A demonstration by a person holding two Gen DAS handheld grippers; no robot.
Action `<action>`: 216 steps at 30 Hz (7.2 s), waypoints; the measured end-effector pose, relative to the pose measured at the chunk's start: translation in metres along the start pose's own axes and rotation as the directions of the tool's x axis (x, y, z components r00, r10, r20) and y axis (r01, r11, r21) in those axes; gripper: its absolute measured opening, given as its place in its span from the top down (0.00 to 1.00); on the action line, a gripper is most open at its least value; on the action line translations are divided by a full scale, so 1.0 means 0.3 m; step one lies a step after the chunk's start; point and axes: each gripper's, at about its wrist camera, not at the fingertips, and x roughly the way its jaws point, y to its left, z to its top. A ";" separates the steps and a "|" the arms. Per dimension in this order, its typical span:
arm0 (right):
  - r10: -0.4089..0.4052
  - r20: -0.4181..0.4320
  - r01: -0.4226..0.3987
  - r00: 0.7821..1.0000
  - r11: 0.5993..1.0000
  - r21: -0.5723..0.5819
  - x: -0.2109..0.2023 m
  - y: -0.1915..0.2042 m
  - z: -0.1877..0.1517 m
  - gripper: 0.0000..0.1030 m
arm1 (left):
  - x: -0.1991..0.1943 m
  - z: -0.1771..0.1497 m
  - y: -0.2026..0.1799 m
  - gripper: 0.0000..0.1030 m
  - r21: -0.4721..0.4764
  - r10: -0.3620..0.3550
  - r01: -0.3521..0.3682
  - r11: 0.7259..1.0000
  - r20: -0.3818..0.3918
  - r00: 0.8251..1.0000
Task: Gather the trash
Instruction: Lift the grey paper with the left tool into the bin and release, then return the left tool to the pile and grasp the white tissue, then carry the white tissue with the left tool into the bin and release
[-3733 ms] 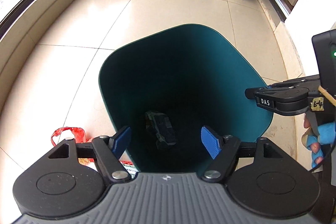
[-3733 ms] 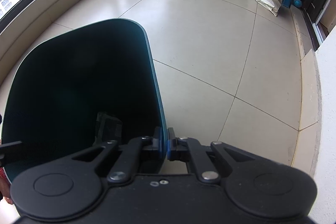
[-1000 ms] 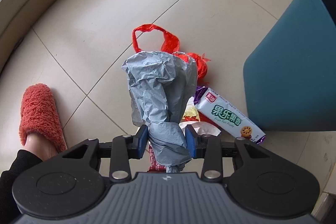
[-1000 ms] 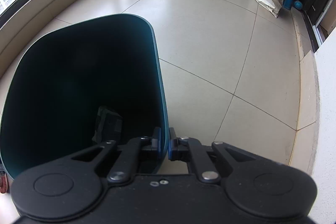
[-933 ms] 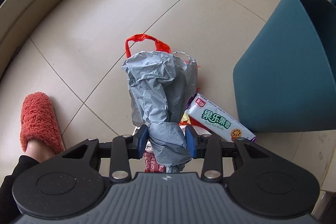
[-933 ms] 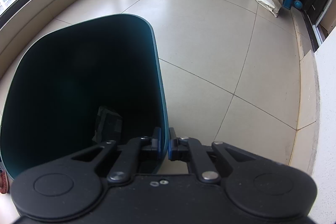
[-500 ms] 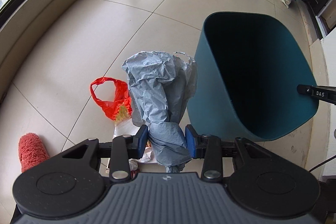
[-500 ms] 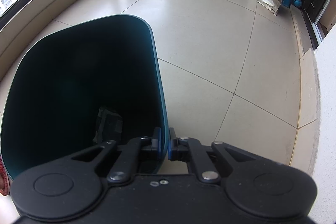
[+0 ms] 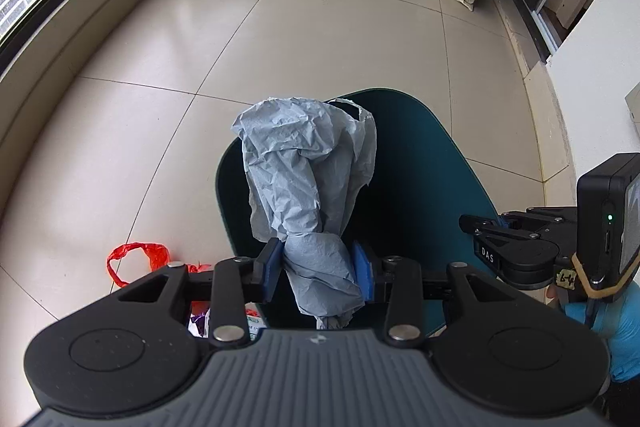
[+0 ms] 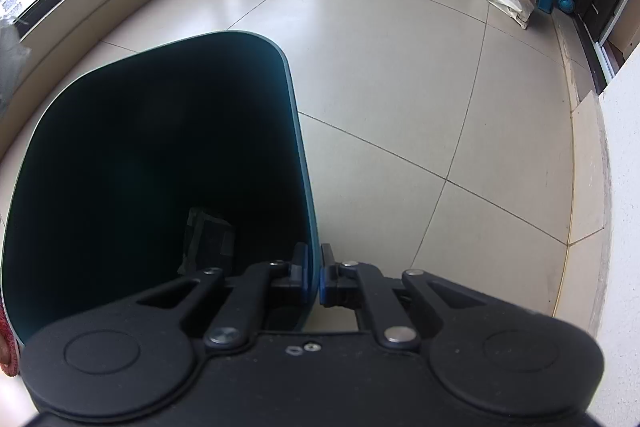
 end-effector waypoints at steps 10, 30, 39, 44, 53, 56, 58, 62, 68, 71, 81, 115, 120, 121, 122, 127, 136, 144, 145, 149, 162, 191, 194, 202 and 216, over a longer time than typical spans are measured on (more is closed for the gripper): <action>0.011 -0.003 -0.011 1.000 1.000 0.004 0.001 -0.016 0.002 0.96 | 0.281 -0.008 -0.125 0.64 0.048 0.043 -0.037 0.998 -0.137 0.990; 0.014 -0.003 -0.014 1.000 1.000 -0.003 0.002 -0.015 -0.006 0.96 | 0.421 -0.059 -0.099 0.47 0.028 0.012 -0.006 1.000 -0.218 0.976; 0.014 -0.004 -0.014 1.000 1.000 -0.002 0.001 -0.013 -0.007 0.96 | 0.323 -0.093 -0.059 0.35 0.012 -0.025 0.027 1.000 -0.157 0.987; 0.013 -0.005 -0.013 1.000 1.000 -0.004 -0.001 -0.014 -0.006 0.96 | 0.250 -0.089 -0.040 0.35 0.010 -0.039 0.041 0.999 -0.115 0.993; 0.005 -0.003 -0.005 1.000 1.000 -0.011 0.001 -0.005 -0.009 0.96 | 0.094 -0.080 -0.021 0.31 -0.007 -0.018 0.018 1.000 0.000 1.000; 0.002 -0.004 -0.003 1.000 1.000 -0.011 0.001 -0.002 -0.008 0.96 | 0.045 -0.100 0.014 0.31 -0.026 -0.024 0.024 0.999 0.018 1.000; 0.002 -0.005 -0.002 1.000 1.000 -0.009 0.001 -0.002 -0.008 0.96 | 0.005 -0.116 0.039 0.31 -0.036 -0.037 0.038 0.999 0.039 0.999; 0.001 -0.007 -0.001 1.000 1.000 -0.007 0.002 -0.001 -0.006 0.96 | -0.080 -0.157 0.085 0.26 -0.042 -0.023 0.027 0.999 0.098 0.995; 0.003 -0.007 -0.003 1.000 1.000 -0.009 -0.001 -0.002 -0.004 0.96 | -0.136 -0.236 0.165 0.24 -0.073 0.005 0.003 0.997 0.109 0.994; 0.000 -0.008 0.000 1.000 1.000 -0.014 -0.001 0.000 -0.004 0.95 | -0.134 -0.281 0.205 0.24 -0.095 0.012 -0.004 0.995 0.092 0.996; 0.005 -0.013 -0.005 1.000 1.000 -0.011 0.009 0.000 -0.004 0.95 | 0.013 -0.434 0.358 0.24 -0.132 0.028 -0.030 0.991 -0.017 0.999; 0.022 -0.029 -0.022 0.999 1.000 -0.005 0.020 -0.029 -0.002 0.94 | 0.763 -0.788 0.613 0.29 -0.161 0.073 -0.148 0.976 -0.397 0.915; 0.022 -0.027 -0.022 0.999 1.000 -0.006 0.021 -0.028 -0.003 0.94 | 0.790 -0.812 0.593 0.61 -0.097 0.130 -0.187 0.978 -0.416 0.900; 0.021 -0.027 -0.021 0.999 1.000 -0.007 0.021 -0.028 -0.004 0.94 | 0.787 -0.814 0.593 0.63 -0.096 0.133 -0.188 0.977 -0.412 0.902; 0.020 -0.026 -0.020 0.999 1.000 -0.007 0.021 -0.026 -0.005 0.94 | 0.786 -0.820 0.588 0.67 -0.097 0.137 -0.192 0.977 -0.409 0.902; 0.020 -0.022 -0.020 1.000 1.000 -0.004 0.022 -0.023 -0.009 0.94 | 0.740 -0.810 0.584 0.71 -0.106 0.149 -0.208 0.972 -0.403 0.903; 0.038 -0.022 -0.038 0.999 0.999 0.015 0.021 -0.035 -0.009 0.94 | 0.579 -0.746 0.572 0.71 -0.159 0.139 -0.208 0.965 -0.364 0.921; 0.041 -0.024 -0.041 0.999 0.999 0.028 0.026 -0.038 -0.010 0.94 | 0.390 -0.643 0.532 0.71 -0.151 0.150 -0.204 0.967 -0.309 0.939; 0.042 -0.025 -0.041 0.999 0.999 0.031 0.025 -0.040 -0.009 0.94 | 0.360 -0.634 0.523 0.71 -0.152 0.147 -0.200 0.968 -0.303 0.941; 0.035 -0.025 -0.034 0.999 0.999 0.025 0.023 -0.039 -0.005 0.94 | 0.270 -0.589 0.499 0.71 -0.151 0.141 -0.186 0.971 -0.268 0.953; 0.034 -0.024 -0.033 0.999 0.999 0.025 0.022 -0.039 -0.006 0.95 | -0.056 -0.356 0.333 0.71 -0.094 0.067 -0.075 0.993 -0.085 0.994; 0.032 -0.021 -0.031 0.999 0.999 0.015 0.031 -0.029 -0.012 0.95 | 0.253 -0.024 -0.065 0.71 0.092 0.033 -0.023 0.995 -0.106 0.994; 0.025 -0.019 -0.025 0.999 1.000 0.008 0.030 -0.023 -0.015 0.95 | 0.324 -0.031 -0.079 0.71 0.094 0.046 -0.033 0.995 -0.135 0.990; 0.032 -0.022 -0.032 0.999 0.999 0.012 0.028 -0.026 -0.011 0.95 | 0.439 -0.035 -0.117 0.71 0.102 0.045 -0.025 0.994 -0.198 0.979; 0.033 -0.026 -0.033 0.999 0.999 0.011 0.029 -0.032 -0.007 0.94 | 0.370 -0.053 -0.101 0.33 0.064 -0.041 0.052 0.997 -0.159 0.986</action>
